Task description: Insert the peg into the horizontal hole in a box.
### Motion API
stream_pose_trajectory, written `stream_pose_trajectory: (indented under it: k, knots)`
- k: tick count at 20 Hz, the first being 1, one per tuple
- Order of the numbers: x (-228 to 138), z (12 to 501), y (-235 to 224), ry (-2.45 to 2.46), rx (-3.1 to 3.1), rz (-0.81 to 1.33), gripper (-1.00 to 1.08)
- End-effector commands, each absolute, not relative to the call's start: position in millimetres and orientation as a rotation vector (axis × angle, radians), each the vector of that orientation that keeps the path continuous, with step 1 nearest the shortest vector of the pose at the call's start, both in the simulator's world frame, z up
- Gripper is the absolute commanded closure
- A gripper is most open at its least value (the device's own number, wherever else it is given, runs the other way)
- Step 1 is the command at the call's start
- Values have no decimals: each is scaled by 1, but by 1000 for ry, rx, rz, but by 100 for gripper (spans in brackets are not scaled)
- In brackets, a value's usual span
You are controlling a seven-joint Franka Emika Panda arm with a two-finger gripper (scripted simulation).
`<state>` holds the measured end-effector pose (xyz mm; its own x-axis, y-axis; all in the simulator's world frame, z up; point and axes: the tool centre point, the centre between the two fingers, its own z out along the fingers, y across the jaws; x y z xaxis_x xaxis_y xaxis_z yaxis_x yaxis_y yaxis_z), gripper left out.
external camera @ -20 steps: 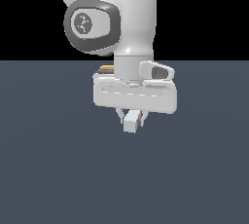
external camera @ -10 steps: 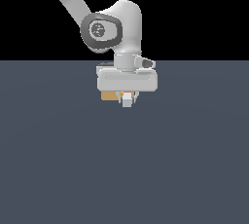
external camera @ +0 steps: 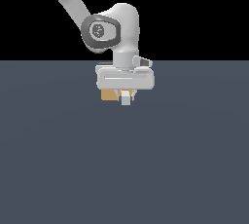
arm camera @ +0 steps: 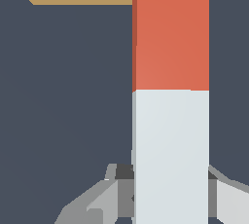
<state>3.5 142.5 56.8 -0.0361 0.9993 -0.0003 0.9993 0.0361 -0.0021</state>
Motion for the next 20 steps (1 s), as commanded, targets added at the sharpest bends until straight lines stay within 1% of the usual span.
stream_pose_trajectory:
  k: [1, 6, 10, 20]
  knots:
    - [5, 59, 142, -2265, -2179, -1, 108]
    - [4, 58, 142, -2264, -2179, 1, 108]
    - [3, 58, 152, -2264, -2179, 1, 108]
    - [0, 58, 219, -2264, -2179, -1, 108]
